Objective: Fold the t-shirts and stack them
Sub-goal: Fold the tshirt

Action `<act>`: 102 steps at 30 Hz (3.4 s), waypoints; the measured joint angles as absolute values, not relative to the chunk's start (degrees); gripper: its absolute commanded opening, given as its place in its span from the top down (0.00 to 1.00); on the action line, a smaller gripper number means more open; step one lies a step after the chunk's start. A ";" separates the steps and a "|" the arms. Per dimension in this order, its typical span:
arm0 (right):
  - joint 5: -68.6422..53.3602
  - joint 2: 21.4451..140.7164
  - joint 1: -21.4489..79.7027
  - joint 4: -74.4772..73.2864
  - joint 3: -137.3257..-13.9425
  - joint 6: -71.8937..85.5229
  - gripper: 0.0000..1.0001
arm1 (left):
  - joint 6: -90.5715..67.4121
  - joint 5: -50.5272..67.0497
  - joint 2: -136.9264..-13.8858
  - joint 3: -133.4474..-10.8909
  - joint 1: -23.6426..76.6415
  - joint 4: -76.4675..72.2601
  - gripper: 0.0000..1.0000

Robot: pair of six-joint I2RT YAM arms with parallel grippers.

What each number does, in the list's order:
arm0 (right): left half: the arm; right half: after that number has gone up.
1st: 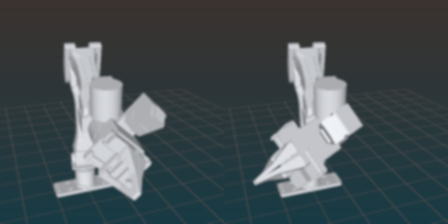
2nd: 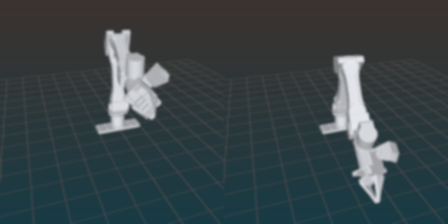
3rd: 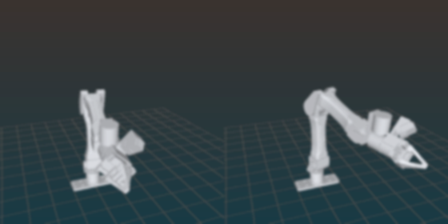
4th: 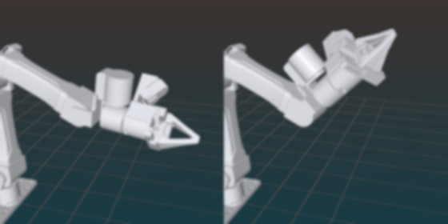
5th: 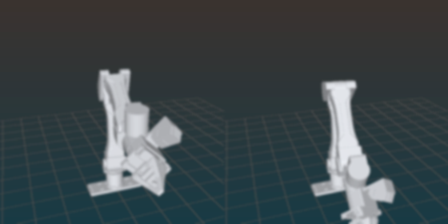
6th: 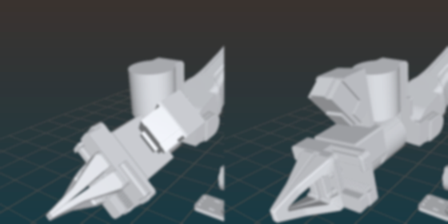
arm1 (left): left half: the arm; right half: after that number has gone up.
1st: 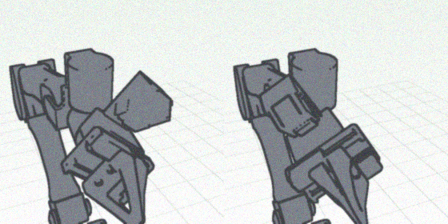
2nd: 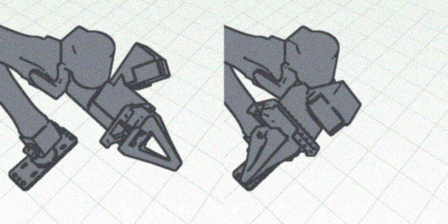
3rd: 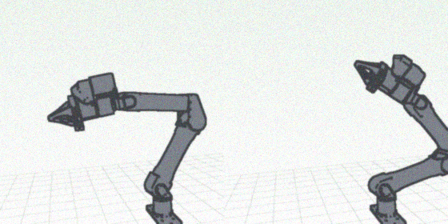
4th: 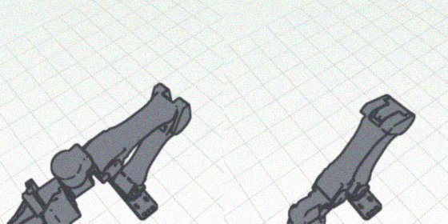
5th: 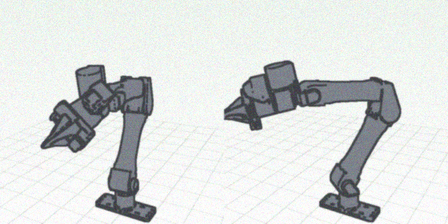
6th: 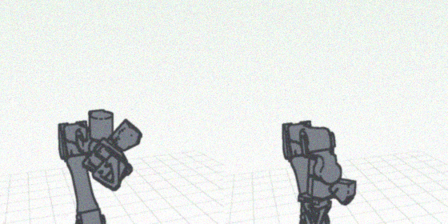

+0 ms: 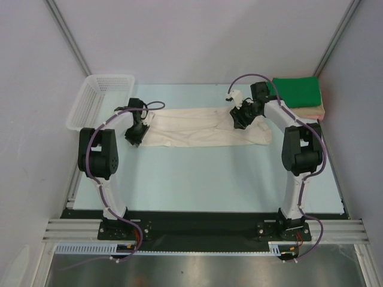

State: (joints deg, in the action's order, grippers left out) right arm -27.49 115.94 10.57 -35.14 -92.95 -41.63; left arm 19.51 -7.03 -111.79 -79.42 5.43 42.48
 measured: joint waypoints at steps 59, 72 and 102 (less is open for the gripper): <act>-5.39 120.29 23.40 -13.32 -94.85 -51.20 0.55 | 19.55 -8.32 -108.73 -73.87 3.18 41.04 0.65; -10.70 116.44 11.16 -23.42 -93.12 -38.72 0.53 | 19.46 2.15 -110.24 -85.10 3.14 46.76 0.51; -30.74 120.55 -3.55 -45.28 -96.01 -38.24 0.50 | 19.51 1.72 -116.40 -83.79 2.50 46.48 0.57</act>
State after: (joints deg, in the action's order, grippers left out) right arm -30.74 120.55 -3.55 -45.28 -96.01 -38.24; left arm 19.51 1.72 -116.40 -83.79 2.50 46.48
